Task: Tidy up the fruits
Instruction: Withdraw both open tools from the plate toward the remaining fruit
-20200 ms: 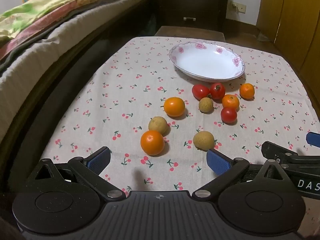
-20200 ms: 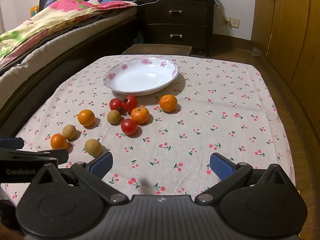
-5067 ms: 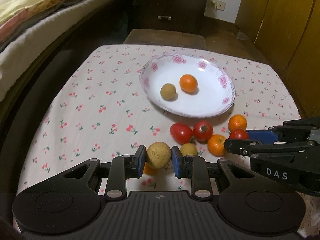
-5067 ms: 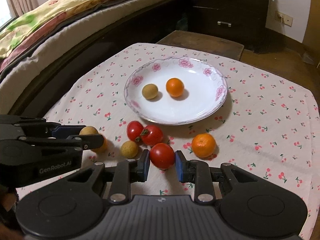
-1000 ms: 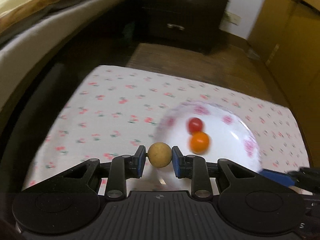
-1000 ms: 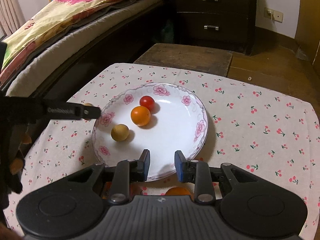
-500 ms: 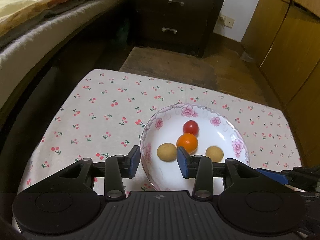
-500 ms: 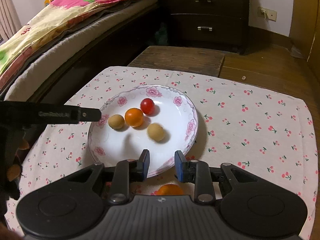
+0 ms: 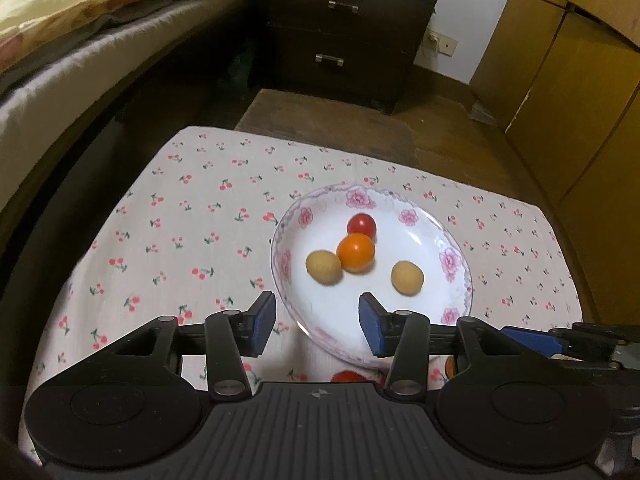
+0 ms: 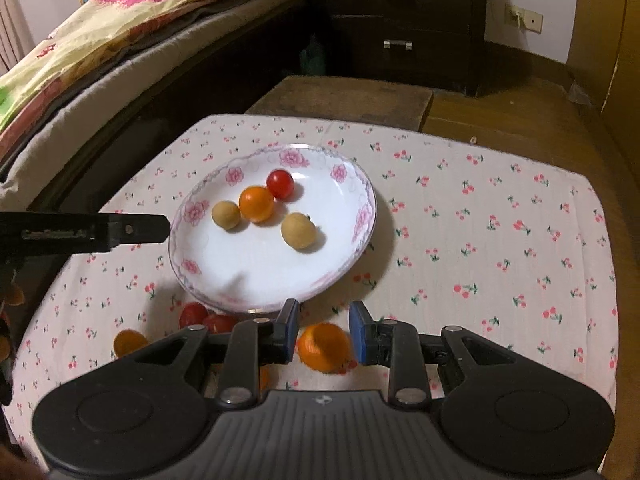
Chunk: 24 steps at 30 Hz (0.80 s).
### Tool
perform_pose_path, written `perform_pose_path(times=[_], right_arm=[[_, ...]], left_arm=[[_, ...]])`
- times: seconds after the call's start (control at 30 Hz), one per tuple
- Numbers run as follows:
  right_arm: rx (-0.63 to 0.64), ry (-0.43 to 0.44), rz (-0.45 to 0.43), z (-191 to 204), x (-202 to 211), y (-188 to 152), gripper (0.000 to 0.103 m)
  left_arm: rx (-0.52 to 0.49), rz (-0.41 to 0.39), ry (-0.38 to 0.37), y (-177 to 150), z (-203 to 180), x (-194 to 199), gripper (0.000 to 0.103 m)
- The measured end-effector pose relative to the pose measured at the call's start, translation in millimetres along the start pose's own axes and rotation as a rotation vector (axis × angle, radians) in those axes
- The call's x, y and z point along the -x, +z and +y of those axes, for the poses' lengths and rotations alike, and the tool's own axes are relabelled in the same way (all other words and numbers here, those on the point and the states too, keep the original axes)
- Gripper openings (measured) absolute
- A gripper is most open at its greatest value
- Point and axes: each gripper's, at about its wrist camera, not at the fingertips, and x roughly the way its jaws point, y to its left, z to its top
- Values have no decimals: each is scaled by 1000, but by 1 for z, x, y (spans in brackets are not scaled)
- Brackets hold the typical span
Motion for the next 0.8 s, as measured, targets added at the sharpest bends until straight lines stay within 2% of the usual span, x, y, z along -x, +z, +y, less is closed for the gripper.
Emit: perform_pose_path(times=[0.27, 0.37, 0.57, 0.8], right_arm=[[9, 8, 61, 1, -14, -9, 30], [19, -2, 60, 3, -17, -9, 33], [16, -10, 65, 1, -21, -8, 34], [33, -18, 69, 3, -27, -8, 36]], left_arm=[[25, 30, -17, -14, 8, 8, 60], [26, 44, -19, -21, 9, 9, 61], [16, 109, -11, -39, 10, 2, 62], [-8, 144, -3, -50, 5, -4, 63]])
